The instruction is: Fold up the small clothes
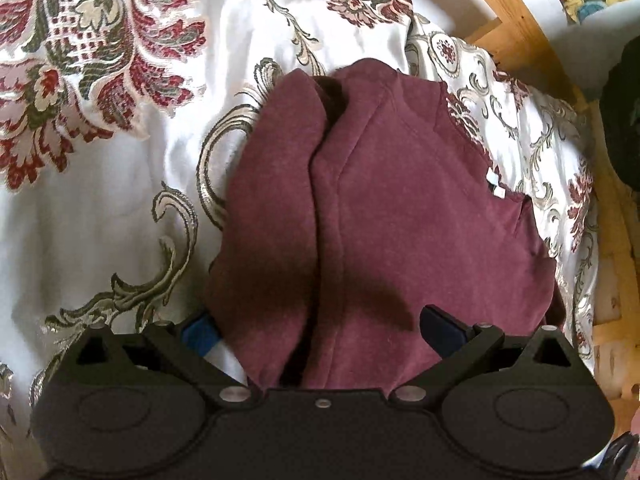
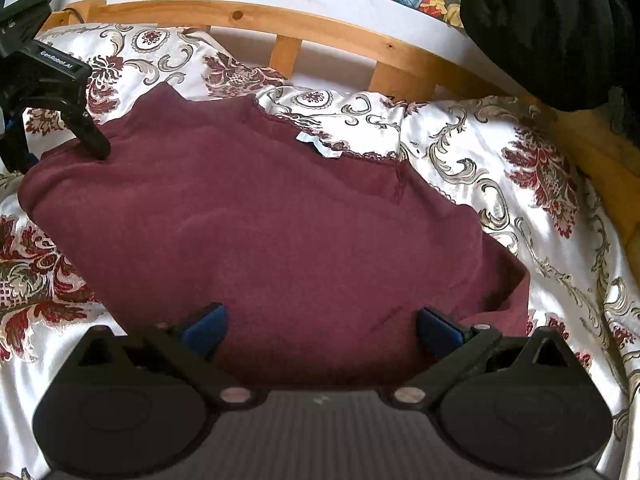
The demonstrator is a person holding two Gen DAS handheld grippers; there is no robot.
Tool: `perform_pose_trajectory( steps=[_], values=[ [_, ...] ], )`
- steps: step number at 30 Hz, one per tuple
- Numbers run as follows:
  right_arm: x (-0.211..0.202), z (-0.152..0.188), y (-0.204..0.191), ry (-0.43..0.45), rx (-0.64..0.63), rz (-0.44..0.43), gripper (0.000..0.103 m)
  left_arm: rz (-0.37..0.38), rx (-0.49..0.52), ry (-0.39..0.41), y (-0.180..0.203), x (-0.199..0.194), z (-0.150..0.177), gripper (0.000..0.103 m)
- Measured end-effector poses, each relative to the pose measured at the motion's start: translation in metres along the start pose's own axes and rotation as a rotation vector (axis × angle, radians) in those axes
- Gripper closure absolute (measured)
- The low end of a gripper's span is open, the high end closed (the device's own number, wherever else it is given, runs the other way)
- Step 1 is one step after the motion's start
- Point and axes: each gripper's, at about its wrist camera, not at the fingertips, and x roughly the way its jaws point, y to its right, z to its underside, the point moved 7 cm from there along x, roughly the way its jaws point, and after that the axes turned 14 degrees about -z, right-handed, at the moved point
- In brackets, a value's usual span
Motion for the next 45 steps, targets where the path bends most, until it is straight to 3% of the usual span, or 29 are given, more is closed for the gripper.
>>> perform_pose_trajectory(
  steps=[4, 6, 11, 14, 17, 23, 31, 39, 45],
  values=[
    [0.001, 0.001, 0.000, -0.001, 0.006, -0.001, 0.000, 0.002, -0.024, 0.010, -0.005, -0.001, 0.000, 0.009],
    [0.001, 0.001, 0.000, -0.002, 0.007, 0.000, 0.000, 0.000, -0.032, 0.016, -0.007, -0.003, 0.000, 0.020],
    [0.001, 0.000, 0.000, -0.004, 0.008, 0.000, 0.000, 0.003, -0.062, 0.033, -0.011, -0.006, 0.001, 0.062],
    [0.000, -0.002, -0.001, -0.026, 0.005, 0.002, 0.000, 0.013, -0.069, 0.061, -0.011, -0.011, 0.003, 0.076],
    [-0.011, -0.012, -0.004, -0.026, -0.013, -0.008, 0.000, -0.017, -0.006, 0.129, 0.000, -0.022, 0.006, 0.085],
    [-0.052, -0.039, 0.001, 0.050, -0.050, 0.042, 0.000, -0.080, 0.153, 0.254, 0.033, -0.046, 0.005, 0.088],
    [-0.120, -0.062, 0.077, 0.234, 0.224, 0.063, 0.000, -0.102, 0.301, 0.344, 0.111, -0.081, 0.012, 0.090],
    [-0.164, -0.039, 0.149, 0.321, 0.455, 0.093, 0.000, -0.081, 0.563, 0.344, 0.223, -0.073, 0.051, 0.090],
    [-0.177, -0.020, 0.183, 0.351, 0.553, 0.136, 0.000, -0.108, 0.674, 0.308, 0.261, -0.034, 0.092, 0.090]
  ],
)
